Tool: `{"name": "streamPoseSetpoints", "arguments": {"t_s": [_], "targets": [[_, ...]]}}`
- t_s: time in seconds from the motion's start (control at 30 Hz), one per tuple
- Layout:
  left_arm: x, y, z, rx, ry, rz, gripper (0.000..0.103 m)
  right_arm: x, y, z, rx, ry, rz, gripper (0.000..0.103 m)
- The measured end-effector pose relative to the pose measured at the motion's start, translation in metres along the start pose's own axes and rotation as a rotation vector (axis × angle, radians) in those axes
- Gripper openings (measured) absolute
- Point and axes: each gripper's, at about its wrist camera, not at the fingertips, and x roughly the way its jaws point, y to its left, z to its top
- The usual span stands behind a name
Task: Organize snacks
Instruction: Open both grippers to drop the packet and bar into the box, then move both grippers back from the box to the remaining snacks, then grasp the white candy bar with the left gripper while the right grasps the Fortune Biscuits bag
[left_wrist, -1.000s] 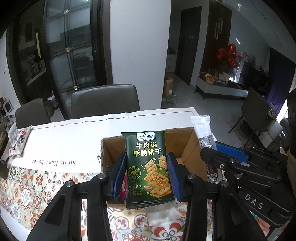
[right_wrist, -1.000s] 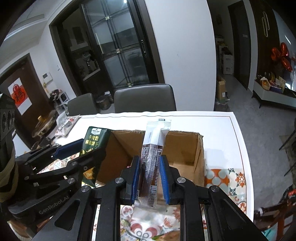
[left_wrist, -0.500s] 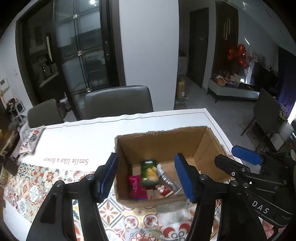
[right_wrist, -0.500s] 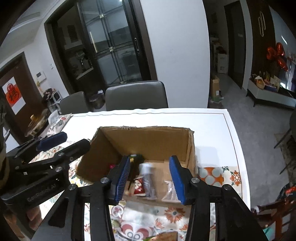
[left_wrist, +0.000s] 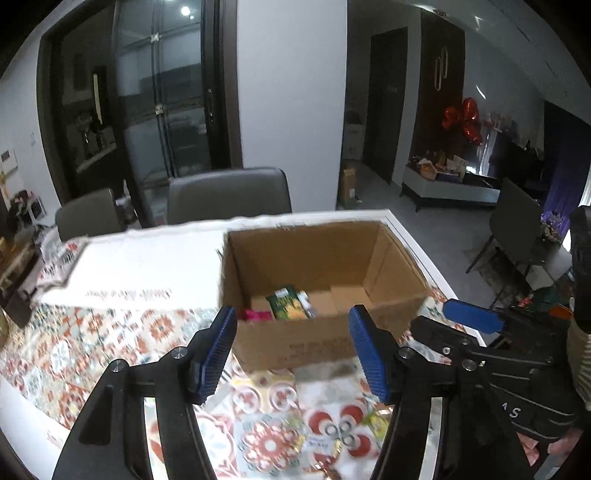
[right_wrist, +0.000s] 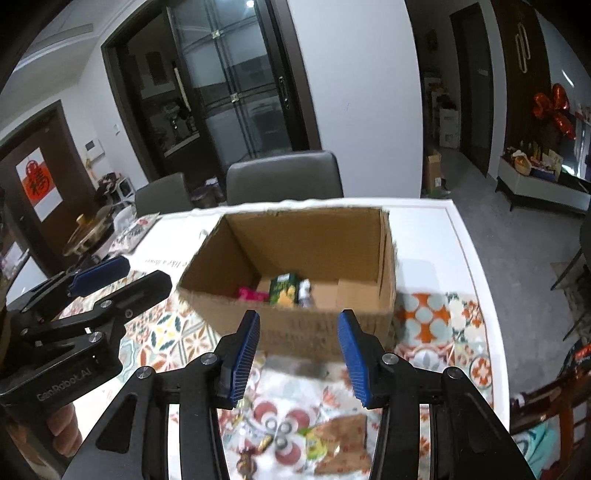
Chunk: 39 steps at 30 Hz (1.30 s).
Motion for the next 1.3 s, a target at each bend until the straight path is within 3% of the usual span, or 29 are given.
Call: {"name": "streamPoseSetpoints", "arguments": {"t_s": [0.6, 0.67, 1.07, 1.3], "targets": [[0.040, -0.015, -0.071, -0.057, 0.233, -0.013, 0.062, 0.029, -0.031, -0.071, 0.071, 0.233, -0.012, 0.048], [0.045, -0.016, -0.076, -0.052, 0.250, 0.004, 0.062, 0.034, -0.034, -0.075, 0.079, 0.259, -0.016, 0.055], [0.091, -0.011, -0.111, -0.079, 0.441, -0.043, 0.062, 0.066, -0.046, -0.100, 0.101, 0.395, -0.037, 0.055], [0.111, -0.013, -0.126, -0.087, 0.512, -0.050, 0.065, 0.079, -0.051, -0.112, 0.105, 0.440, -0.050, 0.055]]}}
